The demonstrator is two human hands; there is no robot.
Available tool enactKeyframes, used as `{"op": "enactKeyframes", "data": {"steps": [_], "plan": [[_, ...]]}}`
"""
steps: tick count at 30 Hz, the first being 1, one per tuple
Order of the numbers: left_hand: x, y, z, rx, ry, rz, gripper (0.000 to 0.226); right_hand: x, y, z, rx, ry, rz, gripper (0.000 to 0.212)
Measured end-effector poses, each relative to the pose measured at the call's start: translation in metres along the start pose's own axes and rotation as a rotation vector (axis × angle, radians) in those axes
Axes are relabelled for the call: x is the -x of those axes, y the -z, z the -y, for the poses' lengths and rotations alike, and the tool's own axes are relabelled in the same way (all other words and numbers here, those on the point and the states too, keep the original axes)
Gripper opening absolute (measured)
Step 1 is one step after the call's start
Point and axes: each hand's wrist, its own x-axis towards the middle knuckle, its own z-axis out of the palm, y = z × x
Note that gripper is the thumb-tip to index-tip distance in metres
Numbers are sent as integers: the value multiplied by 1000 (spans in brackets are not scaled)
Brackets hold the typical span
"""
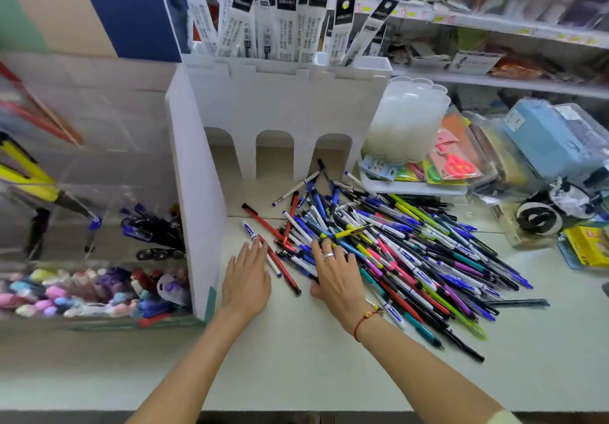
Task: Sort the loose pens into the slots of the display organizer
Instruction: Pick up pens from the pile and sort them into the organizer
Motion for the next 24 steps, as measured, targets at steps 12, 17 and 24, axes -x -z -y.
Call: {"op": "enactKeyframes", "data": {"steps": [12,17,24], "plan": [[2,-7,2,21,-154,97,64,-10,6,0,137,65,56,46],[-1,-3,-2,5,-115,100,69,-12,14,6,87,-28,90,23],[-3,5,-4,166,-40,146,75,-7,18,10,-2,54,84,17]]}}
